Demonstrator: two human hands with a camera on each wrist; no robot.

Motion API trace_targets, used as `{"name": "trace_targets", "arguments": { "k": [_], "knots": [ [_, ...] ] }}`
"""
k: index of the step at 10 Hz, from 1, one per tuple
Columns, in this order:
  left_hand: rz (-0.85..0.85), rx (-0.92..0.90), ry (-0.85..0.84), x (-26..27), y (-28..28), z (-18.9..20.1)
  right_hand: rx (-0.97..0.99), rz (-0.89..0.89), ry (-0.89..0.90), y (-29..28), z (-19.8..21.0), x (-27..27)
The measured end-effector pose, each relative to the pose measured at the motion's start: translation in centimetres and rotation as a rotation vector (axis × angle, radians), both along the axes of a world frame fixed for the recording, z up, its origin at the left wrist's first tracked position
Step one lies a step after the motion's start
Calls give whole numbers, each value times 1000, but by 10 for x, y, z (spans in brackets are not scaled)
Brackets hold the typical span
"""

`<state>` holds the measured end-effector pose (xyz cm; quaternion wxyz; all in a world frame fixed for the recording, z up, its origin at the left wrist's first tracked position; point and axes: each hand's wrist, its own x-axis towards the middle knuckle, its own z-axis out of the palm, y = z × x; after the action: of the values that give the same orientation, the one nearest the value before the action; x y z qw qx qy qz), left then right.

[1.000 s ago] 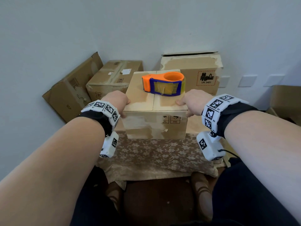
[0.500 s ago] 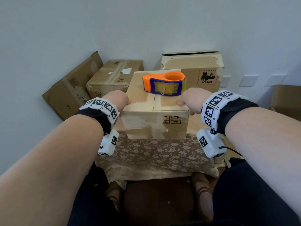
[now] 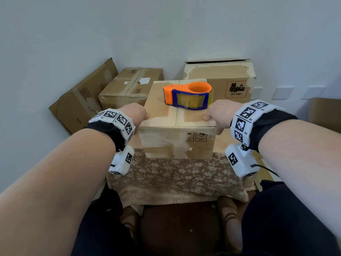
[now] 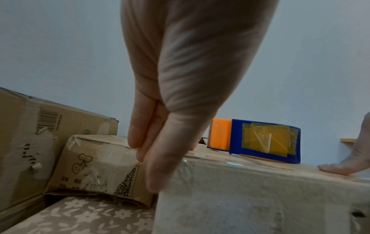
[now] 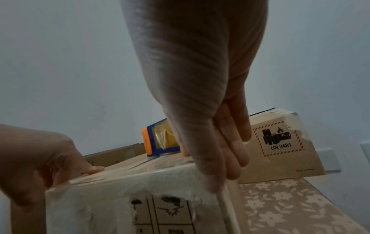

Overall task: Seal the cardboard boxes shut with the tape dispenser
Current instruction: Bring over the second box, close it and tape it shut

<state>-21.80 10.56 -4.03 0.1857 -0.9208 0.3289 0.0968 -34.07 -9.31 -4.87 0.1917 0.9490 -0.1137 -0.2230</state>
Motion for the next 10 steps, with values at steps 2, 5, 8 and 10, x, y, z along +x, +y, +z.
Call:
{"name": "trace_targets", "arguments": {
  "k": [2,5,8,10],
  "knots": [
    [-44,142,-65,5,-4,-1,101,-14,-45,-4,-6,2],
    [263,34,27,6,-12,-4,222,-150,-118,1,2,-8],
    [73,-246,19,14,-13,-18,324,-118,-854,-9,2,-20],
    [56,-317,233,-2,-32,-33,413,-83,-852,-13,1,2]
  ]
}}
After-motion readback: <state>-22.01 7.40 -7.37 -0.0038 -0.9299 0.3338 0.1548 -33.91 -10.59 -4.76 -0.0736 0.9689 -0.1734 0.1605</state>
